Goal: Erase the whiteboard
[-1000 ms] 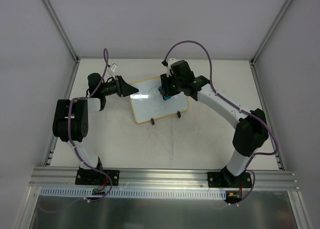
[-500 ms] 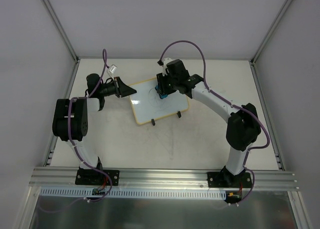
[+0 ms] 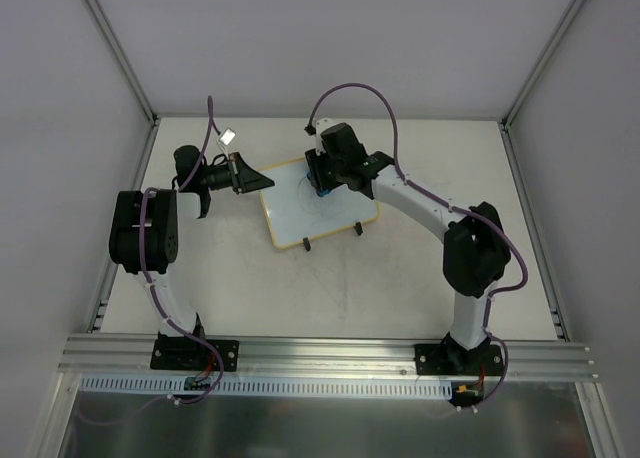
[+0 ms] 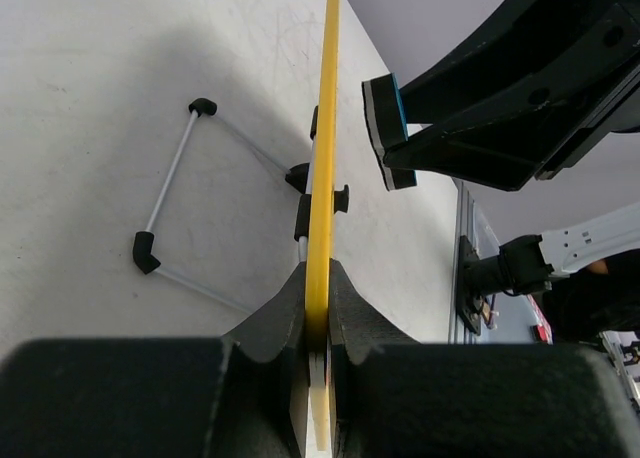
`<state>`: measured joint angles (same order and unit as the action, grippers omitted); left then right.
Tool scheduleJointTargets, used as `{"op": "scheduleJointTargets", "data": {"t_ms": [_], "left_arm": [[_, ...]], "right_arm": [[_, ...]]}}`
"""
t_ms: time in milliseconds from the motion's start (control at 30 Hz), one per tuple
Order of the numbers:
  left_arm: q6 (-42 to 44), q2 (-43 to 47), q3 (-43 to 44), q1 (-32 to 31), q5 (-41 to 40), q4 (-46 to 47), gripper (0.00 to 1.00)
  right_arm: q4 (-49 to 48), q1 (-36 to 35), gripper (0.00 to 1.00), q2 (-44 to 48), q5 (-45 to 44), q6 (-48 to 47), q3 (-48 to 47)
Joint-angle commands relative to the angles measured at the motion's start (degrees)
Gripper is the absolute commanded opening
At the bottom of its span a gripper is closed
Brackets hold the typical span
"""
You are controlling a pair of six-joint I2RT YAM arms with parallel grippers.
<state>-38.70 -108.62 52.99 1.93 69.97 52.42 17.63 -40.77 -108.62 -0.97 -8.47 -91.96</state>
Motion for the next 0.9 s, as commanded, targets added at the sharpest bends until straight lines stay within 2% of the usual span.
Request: {"op": "scheduleJointTargets", "data": {"t_ms": [0, 433, 867], "left_arm": [[1.69, -0.28, 0.89, 0.18, -0.19, 2.42, 0.00], [0.64, -1.07, 1.76, 0.18, 0.16, 2.51, 0.00], [0.64, -0.37, 1.06, 0.09, 0.25, 3.21, 0.00]], "right_arm": [[-2.86, -0.53, 0.04, -0.80, -3.42, -1.64, -3.74], [-3.04, -2.20, 0.00, -5.55, -4.91, -2.34, -8.41], [-3.04, -4.75, 0.00, -6.43, -5.18, -0.94, -5.95]]}}
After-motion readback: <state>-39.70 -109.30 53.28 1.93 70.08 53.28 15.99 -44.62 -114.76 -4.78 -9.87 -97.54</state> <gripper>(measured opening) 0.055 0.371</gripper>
